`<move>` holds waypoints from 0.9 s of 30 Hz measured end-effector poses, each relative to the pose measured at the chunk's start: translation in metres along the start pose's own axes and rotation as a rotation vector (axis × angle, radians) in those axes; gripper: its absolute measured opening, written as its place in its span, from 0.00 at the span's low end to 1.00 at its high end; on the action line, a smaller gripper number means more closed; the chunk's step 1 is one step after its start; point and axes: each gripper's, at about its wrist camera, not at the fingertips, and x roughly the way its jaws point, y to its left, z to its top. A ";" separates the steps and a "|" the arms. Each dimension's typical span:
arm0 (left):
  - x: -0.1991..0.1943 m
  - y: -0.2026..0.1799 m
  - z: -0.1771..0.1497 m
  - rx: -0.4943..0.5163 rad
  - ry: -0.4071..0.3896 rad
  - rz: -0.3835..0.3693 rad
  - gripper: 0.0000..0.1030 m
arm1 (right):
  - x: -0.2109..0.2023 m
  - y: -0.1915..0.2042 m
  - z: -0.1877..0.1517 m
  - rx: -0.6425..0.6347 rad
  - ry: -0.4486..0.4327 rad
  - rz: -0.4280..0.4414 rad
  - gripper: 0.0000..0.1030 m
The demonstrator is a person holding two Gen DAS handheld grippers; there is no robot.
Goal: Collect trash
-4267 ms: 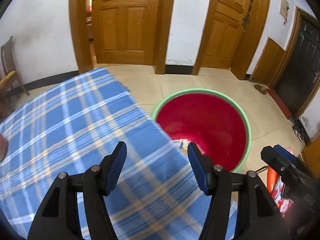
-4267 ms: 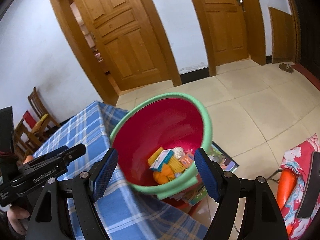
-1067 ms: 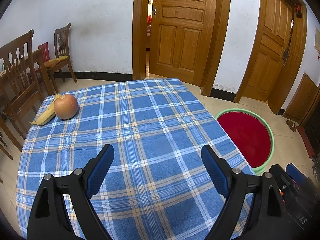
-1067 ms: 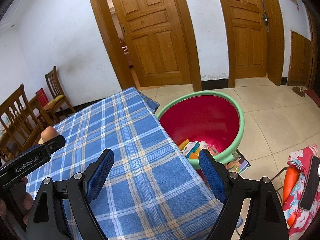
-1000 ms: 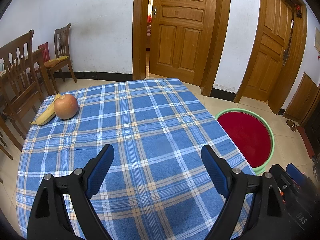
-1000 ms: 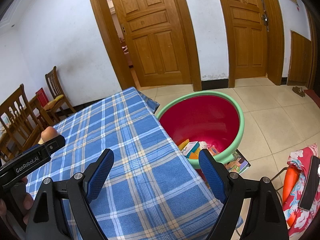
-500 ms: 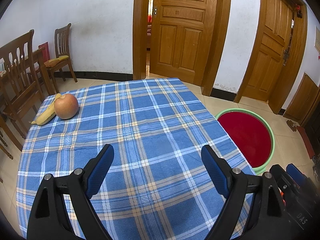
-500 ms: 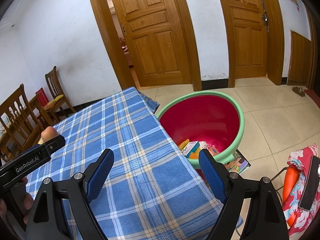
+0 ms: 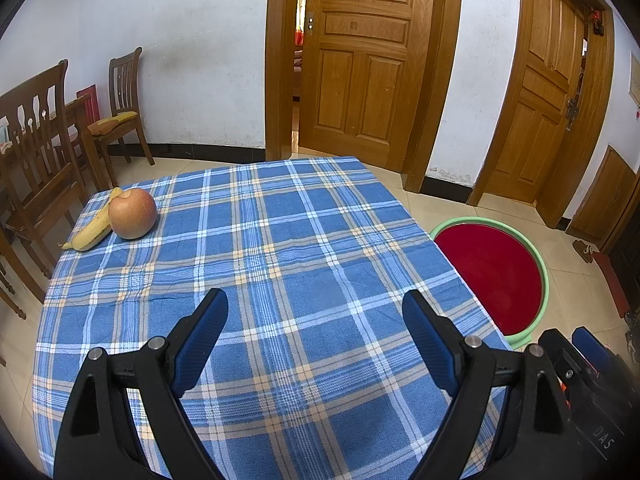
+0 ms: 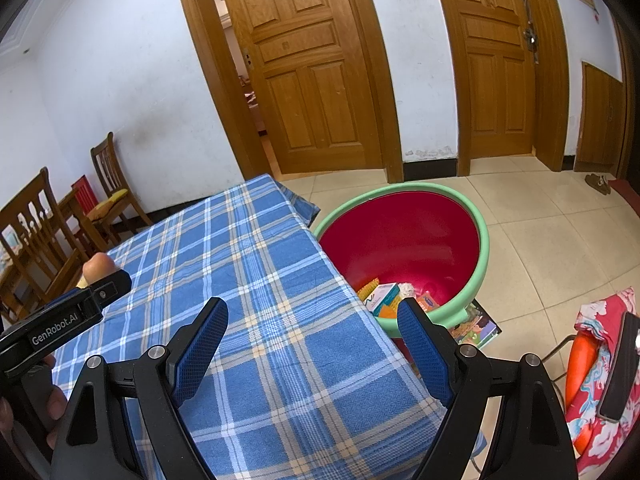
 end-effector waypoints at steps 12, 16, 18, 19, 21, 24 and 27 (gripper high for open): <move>0.000 0.000 0.000 0.001 0.000 0.000 0.85 | 0.000 0.000 0.000 0.000 -0.001 0.000 0.85; -0.001 0.000 0.001 0.002 -0.002 0.000 0.85 | 0.000 0.000 0.000 0.000 -0.001 0.001 0.85; -0.002 -0.001 0.001 0.002 -0.003 0.000 0.85 | 0.000 0.000 0.000 -0.001 -0.001 0.001 0.85; -0.002 -0.001 0.001 0.003 -0.004 0.000 0.85 | 0.000 0.000 0.000 -0.001 -0.001 0.001 0.85; -0.002 -0.001 0.001 0.002 -0.004 0.001 0.85 | 0.000 0.000 0.000 -0.001 -0.002 0.001 0.85; -0.002 -0.001 0.001 0.002 -0.004 0.000 0.85 | -0.001 0.001 0.000 -0.002 -0.002 0.000 0.85; -0.002 -0.001 0.001 0.002 -0.005 0.000 0.85 | 0.000 0.001 0.001 -0.003 -0.003 0.001 0.85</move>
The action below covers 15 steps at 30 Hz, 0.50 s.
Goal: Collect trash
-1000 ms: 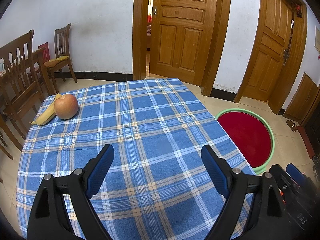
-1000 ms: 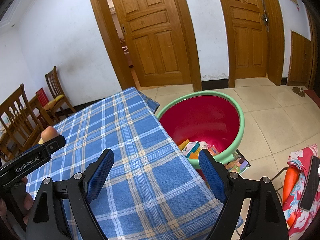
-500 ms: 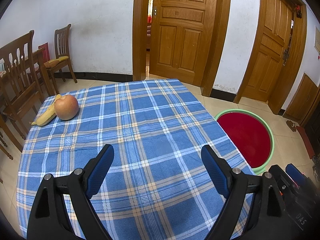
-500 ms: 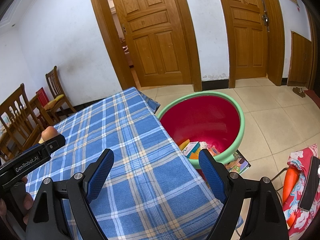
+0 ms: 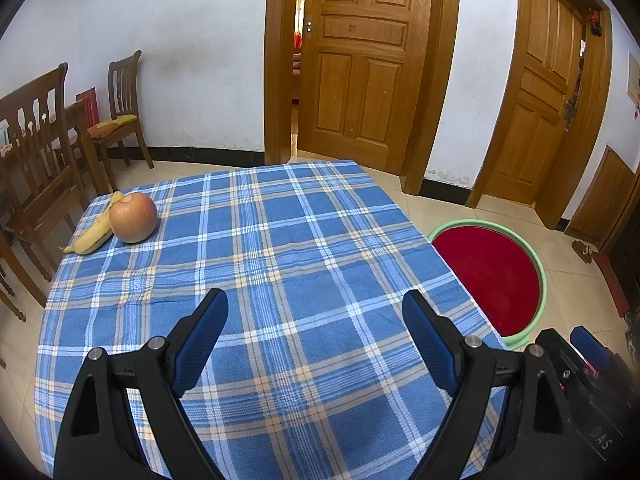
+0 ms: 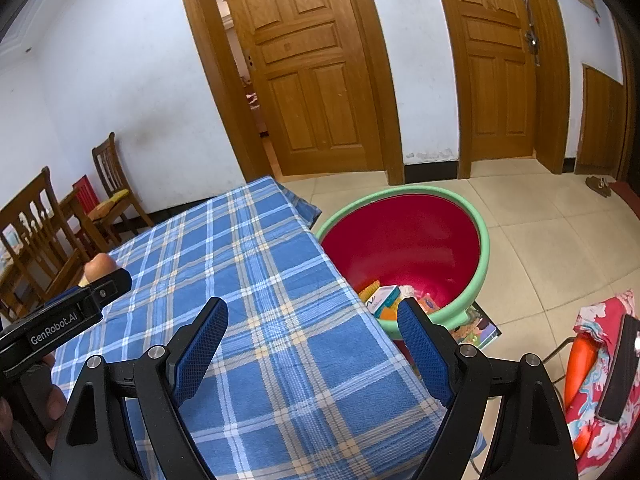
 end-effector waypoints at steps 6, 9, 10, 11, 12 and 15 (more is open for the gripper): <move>0.000 0.000 0.000 0.000 0.000 0.001 0.85 | 0.000 0.000 0.000 0.001 0.001 0.000 0.85; 0.000 0.000 0.000 0.000 0.000 0.000 0.85 | 0.000 0.000 -0.001 0.000 0.000 0.000 0.85; 0.000 0.000 0.000 0.000 -0.001 0.000 0.85 | 0.000 0.000 0.000 -0.001 -0.001 0.000 0.85; 0.000 0.000 0.000 0.001 -0.001 0.001 0.85 | -0.001 0.001 0.000 -0.002 -0.002 0.000 0.85; 0.000 0.000 0.000 0.000 0.000 0.000 0.85 | -0.001 0.001 0.000 -0.001 -0.002 0.000 0.85; 0.000 0.000 0.000 0.000 0.000 0.000 0.85 | 0.000 0.002 0.000 -0.001 -0.001 0.000 0.85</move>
